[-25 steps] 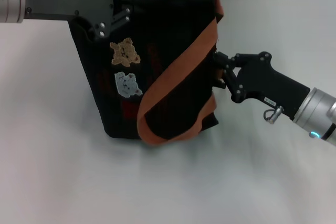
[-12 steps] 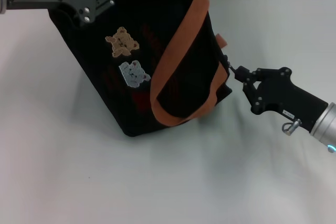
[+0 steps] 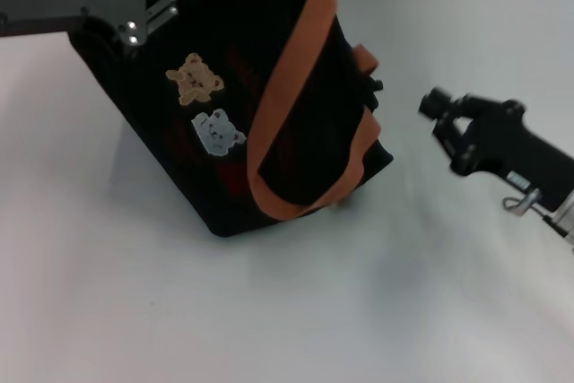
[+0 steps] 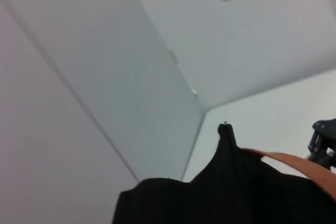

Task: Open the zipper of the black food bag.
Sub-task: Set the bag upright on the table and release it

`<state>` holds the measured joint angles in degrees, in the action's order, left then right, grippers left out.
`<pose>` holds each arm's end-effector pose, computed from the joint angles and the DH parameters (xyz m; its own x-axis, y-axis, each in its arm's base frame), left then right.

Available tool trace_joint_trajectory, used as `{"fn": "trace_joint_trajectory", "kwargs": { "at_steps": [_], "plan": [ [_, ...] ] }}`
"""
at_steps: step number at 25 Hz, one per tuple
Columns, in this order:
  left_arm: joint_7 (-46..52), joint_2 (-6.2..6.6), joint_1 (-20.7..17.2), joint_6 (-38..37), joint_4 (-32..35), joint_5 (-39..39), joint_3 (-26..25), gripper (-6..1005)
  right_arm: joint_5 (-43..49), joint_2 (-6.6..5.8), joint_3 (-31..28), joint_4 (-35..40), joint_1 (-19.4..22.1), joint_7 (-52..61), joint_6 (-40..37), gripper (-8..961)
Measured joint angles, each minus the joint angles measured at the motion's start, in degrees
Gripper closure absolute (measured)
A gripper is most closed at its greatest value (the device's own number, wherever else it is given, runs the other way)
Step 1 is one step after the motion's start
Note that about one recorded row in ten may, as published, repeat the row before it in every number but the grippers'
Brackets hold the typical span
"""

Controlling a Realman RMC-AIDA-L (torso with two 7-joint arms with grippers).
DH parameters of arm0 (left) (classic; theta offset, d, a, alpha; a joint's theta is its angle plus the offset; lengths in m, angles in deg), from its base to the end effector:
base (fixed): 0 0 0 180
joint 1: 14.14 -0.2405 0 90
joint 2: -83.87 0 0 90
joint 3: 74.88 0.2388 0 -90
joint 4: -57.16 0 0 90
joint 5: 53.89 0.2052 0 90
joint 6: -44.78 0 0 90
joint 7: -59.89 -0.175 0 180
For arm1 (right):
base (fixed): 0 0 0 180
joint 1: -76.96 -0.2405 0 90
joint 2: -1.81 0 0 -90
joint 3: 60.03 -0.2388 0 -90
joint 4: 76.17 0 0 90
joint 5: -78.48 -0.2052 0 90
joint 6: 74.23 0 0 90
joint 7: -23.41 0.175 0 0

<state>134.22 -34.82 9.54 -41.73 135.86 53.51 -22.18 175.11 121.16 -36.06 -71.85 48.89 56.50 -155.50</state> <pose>-0.1574 0.3543 0.0717 0.9379 -0.2845 0.1984 -0.1332 -0.8235 -0.5515 0.2580 0.3144 -0.0534 0.6857 -0.0439 -0.7265 -0.5359 -0.7059 -0.4631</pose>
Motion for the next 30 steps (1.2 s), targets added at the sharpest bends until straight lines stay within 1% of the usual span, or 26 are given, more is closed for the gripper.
{"fn": "trace_joint_trajectory", "kwargs": {
  "at_steps": [1, 2, 4, 5, 6, 7, 8, 9, 10, 11, 12, 13, 15, 16, 17, 19, 21, 22, 23, 24, 26, 27, 30],
  "plan": [
    [0.0, 0.03, -0.5, 0.8, -2.1, -1.2, -0.5, 929, 0.0, 0.00, -1.7, 0.0, 0.3, 1.0, -1.2, 954],
    [-0.1, 0.09, -1.1, 1.6, -6.2, -3.1, -2.3, 929, 0.0, -0.01, -4.2, 0.1, 0.9, 1.9, -3.1, 953],
    [-0.1, 0.09, -1.1, 1.6, -6.2, -3.1, -2.3, 929, -0.1, -0.02, -5.1, 0.1, 1.2, 2.0, -3.9, 868],
    [-0.8, 0.22, -1.4, 2.0, -13.4, -4.9, -6.5, 929, -0.1, -0.03, -5.9, 0.2, 1.4, 2.0, -4.6, 826],
    [-1.1, 0.28, -1.4, 2.0, -15.2, -5.1, -7.7, 929, -0.1, -0.03, -6.4, 0.2, 1.5, 2.0, -4.9, 784],
    [-2.6, 0.47, -1.5, 2.1, -20.9, -5.3, -11.1, 929, -0.1, -0.03, -6.8, 0.3, 1.6, 2.1, -5.1, 737],
    [-2.6, 0.47, -1.5, 2.1, -20.9, -5.3, -11.1, 929, -0.1, -0.03, -6.8, 0.3, 1.6, 2.1, -5.1, 690],
    [-4.2, 0.59, -1.6, 2.2, -25.7, -5.3, -13.7, 929, -0.1, -0.04, -6.9, 0.3, 1.7, 2.1, -5.0, 642],
    [-4.2, 0.59, -1.6, 2.2, -25.7, -5.3, -13.7, 929, -0.1, -0.05, -6.9, 0.4, 1.7, 2.1, -4.9, 595],
    [-5.3, 0.60, -1.7, 2.2, -28.7, -5.3, -15.1, 929, -0.1, -0.05, -6.9, 0.5, 1.6, 2.1, -4.8, 548],
    [-7.0, 0.43, -2.0, 2.2, -33.7, -5.4, -17.2, 929, -0.1, -0.07, -6.9, 0.5, 1.5, 2.1, -4.7, 514],
    [-7.0, 0.43, -2.0, 2.2, -33.7, -5.4, -17.2, 929, -0.1, -0.07, -6.9, 0.5, 1.5, 2.1, -4.7, 480],
    [-8.5, 0.23, -2.2, 2.3, -38.3, -6.4, -18.1, 929, -0.1, -0.08, -6.9, 0.5, 1.3, 2.1, -4.7, 412],
    [-9.8, 0.14, -2.0, 2.3, -42.6, -8.1, -18.2, 929, -0.1, -0.08, -6.9, 0.5, 1.2, 2.1, -4.8, 378],
    [-10.7, 0.11, -1.8, 2.2, -44.9, -9.2, -18.1, 929, -0.1, -0.09, -6.9, 0.5, 1.1, 2.1, -5.0, 344],
    [-13.3, 0.01, -0.8, 2.1, -50.8, -12.0, -17.8, 929, -0.2, -0.09, -7.3, 0.5, 1.2, 2.1, -5.1, 344],
    [-16.9, -0.14, 1.5, 2.1, -58.1, -14.1, -17.6, 929, -0.2, -0.09, -8.3, 0.6, 1.5, 2.2, -5.6, 344],
    [-20.1, -0.28, 3.9, 2.7, -63.5, -14.7, -17.8, 929, -0.2, -0.09, -10.4, 0.7, 2.2, 2.6, -6.9, 344],
    [-20.1, -0.28, 3.9, 2.7, -63.5, -14.7, -17.8, 929, -0.2, -0.09, -10.4, 0.7, 2.2, 2.6, -6.9, 345],
    [-22.2, -0.38, 5.6, 3.6, -66.9, -14.9, -18.0, 929, -0.2, -0.09, -11.5, 0.9, 2.7, 3.1, -7.8, 345],
    [-23.9, -0.47, 7.9, 5.3, -70.5, -15.1, -18.0, 929, -0.2, -0.15, -14.1, 1.6, 3.9, 4.5, -9.7, 345],
    [-24.0, -0.49, 9.3, 6.4, -72.0, -15.1, -17.8, 929, -0.2, -0.16, -16.5, 2.2, 5.0, 5.9, -10.9, 345],
    [-20.7, -0.46, 11.0, 6.9, -72.5, -14.4, -17.0, 929, -0.2, -0.17, -17.7, 2.7, 5.9, 6.9, -11.7, 344]
  ]
}}
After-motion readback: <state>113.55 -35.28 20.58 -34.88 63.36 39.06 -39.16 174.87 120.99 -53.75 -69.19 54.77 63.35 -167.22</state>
